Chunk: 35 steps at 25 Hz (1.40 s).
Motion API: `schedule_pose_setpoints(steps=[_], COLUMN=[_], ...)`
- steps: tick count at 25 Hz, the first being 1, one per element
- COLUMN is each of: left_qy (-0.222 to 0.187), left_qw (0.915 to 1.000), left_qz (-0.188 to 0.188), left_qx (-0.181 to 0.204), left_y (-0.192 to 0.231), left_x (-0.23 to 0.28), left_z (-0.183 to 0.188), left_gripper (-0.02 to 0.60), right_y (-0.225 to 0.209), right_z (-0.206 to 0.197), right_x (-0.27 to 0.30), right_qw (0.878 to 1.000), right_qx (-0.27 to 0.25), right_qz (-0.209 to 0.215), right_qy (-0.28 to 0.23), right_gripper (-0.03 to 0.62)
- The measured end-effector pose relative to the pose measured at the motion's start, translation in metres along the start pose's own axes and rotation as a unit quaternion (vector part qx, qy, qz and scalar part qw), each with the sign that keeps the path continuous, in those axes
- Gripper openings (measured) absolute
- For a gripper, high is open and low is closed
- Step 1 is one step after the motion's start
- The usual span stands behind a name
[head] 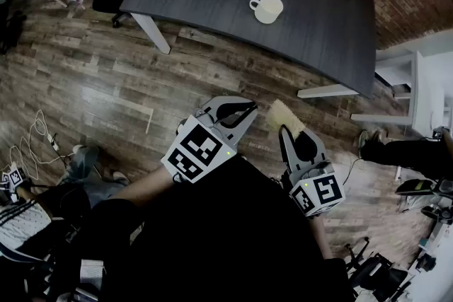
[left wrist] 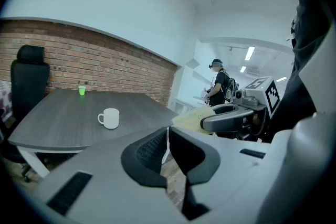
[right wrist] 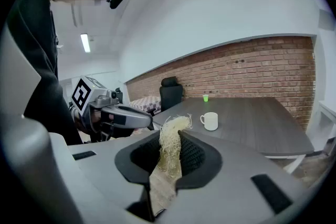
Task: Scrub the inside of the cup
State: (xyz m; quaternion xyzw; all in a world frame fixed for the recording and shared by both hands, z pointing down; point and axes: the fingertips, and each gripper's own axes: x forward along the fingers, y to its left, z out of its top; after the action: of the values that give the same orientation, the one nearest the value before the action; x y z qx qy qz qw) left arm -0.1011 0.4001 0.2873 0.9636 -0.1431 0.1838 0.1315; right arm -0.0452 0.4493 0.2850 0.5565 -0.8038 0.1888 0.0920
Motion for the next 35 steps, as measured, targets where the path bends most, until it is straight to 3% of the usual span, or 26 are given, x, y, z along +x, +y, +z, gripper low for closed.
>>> schedule_pose_setpoints(steps=[4,10,16,19,23,30,35], left_qy=[0.002,0.037,0.042,0.034,0.018,-0.004,0.000], left_qw=[1.0000,0.9989,0.9974,0.9975,0.9989,0.9997,0.9998], left_qz=[0.003,0.028,0.050,0.052,0.042,0.019,-0.020], left_qx=[0.002,-0.011,-0.031,-0.034,-0.010,0.014,0.003], left_y=[-0.052,-0.122,-0.146,-0.138,-0.113,-0.020,0.042], left_x=[0.013,0.036,0.038,0.039,0.034,0.007,-0.010], left_z=[-0.003,-0.030,-0.040,-0.035,-0.017,0.015,0.023], left_gripper=[0.028,0.028,0.028,0.028,0.028,0.028,0.028], right_y=[-0.009,-0.029,-0.039,-0.044,-0.046,-0.026,-0.010], right_z=[-0.017,-0.057,-0.064,-0.057,-0.040,0.003,0.024], right_x=[-0.049,-0.111,-0.128,-0.121,-0.096,-0.014,0.042], right_qw=[1.000,0.999,0.998,0.998,0.999,1.000,0.998], right_qx=[0.008,0.038,0.046,0.043,0.036,0.022,0.039], right_qz=[0.000,0.029,0.048,0.042,0.027,-0.014,-0.048], right_qy=[-0.011,-0.017,-0.020,-0.018,-0.016,-0.015,0.007], right_gripper=[0.083,0.083,0.083,0.083,0.083,0.083,0.083])
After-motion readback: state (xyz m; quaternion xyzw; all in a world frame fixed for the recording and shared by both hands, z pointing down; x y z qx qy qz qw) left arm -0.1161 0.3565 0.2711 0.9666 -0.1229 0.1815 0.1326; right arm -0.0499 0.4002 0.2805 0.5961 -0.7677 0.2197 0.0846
